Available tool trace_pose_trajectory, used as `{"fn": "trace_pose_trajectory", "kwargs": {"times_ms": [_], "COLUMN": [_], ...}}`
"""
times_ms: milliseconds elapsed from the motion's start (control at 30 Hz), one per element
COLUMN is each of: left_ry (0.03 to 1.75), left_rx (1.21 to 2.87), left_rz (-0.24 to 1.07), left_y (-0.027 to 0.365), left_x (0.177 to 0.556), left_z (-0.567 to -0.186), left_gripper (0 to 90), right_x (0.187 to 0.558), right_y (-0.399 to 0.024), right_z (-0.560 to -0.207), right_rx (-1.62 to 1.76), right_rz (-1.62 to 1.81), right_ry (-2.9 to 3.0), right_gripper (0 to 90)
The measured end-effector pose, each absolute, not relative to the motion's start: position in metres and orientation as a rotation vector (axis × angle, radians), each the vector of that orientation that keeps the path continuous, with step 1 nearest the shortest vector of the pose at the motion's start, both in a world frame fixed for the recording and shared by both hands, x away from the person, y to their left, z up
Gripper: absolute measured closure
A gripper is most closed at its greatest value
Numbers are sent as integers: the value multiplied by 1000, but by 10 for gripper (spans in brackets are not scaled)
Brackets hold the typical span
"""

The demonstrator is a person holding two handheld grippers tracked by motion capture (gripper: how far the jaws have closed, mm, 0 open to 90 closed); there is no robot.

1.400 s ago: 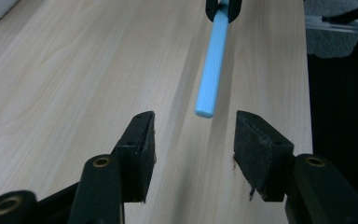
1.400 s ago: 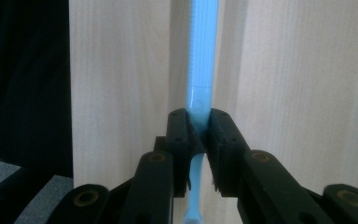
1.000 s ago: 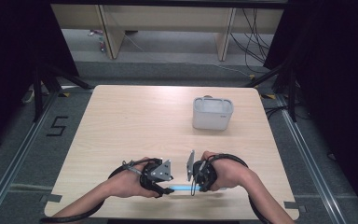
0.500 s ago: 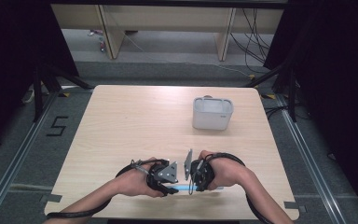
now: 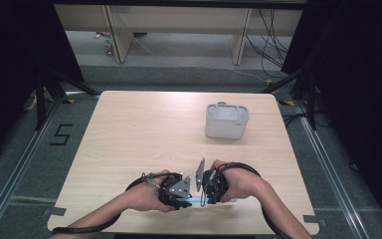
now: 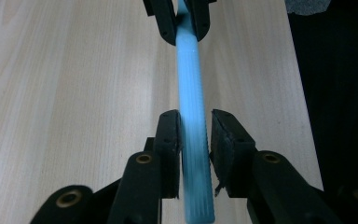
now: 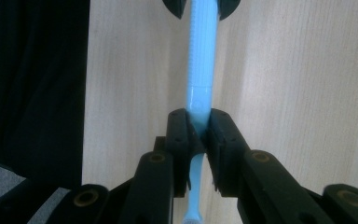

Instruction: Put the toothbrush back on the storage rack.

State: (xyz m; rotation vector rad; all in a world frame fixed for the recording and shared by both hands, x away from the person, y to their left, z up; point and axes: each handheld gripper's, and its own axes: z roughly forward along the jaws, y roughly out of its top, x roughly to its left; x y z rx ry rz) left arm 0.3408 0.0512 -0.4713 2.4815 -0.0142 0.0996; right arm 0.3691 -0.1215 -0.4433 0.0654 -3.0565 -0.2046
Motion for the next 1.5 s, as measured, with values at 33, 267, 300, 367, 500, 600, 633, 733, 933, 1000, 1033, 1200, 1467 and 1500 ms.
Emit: {"fn": "trace_pose_trajectory", "kwargs": {"times_ms": [33, 267, 300, 367, 500, 600, 633, 733, 933, 1000, 1033, 1200, 1467, 1500], "left_ry": [-17, -39, -49, -48, -85, -85, -87, -75, -62, -58, -53, -32, 76, 81], "left_rx": [2477, 2473, 2470, 2464, 2459, 2452, 2450, 2447, 2444, 2441, 2439, 2415, 2340, 2336], "left_rz": [125, 153, 169, 162, 181, 177, 178, 176, 170, 163, 168, 186, 252, 268], "left_y": [51, 49, 50, 50, 52, 53, 53, 54, 56, 57, 57, 61, 72, 73], "left_x": [341, 342, 342, 341, 343, 343, 344, 344, 344, 344, 344, 345, 348, 348], "left_z": [-471, -473, -473, -474, -474, -475, -474, -476, -478, -479, -479, -479, -478, -478], "left_gripper": [723, 760, 766, 773, 780, 781, 781, 782, 783, 783, 783, 784, 784, 784], "right_x": [372, 371, 372, 371, 372, 369, 369, 368, 369, 370, 370, 372, 368, 367], "right_y": [-121, -121, -121, -121, -122, -122, -121, -120, -121, -122, -122, -129, -148, -150], "right_z": [-444, -445, -445, -445, -444, -441, -442, -442, -441, -441, -440, -428, -414, -412], "right_rx": [126, 108, 125, 97, 97, 2, 18, 34, -7, 13, -13, -56, -308, -353], "right_rz": [-243, -242, -249, -244, -260, -202, -203, -198, -186, -208, -207, -327, -607, -646], "right_ry": [-3064, -3065, -3064, -3059, -3051, -3041, -3041, -3060, -3063, -3073, -3069, -3120, -3102, -3083], "right_gripper": [796, 795, 795, 795, 794, 793, 792, 788, 758, 743, 731, 672, 605, 602]}}
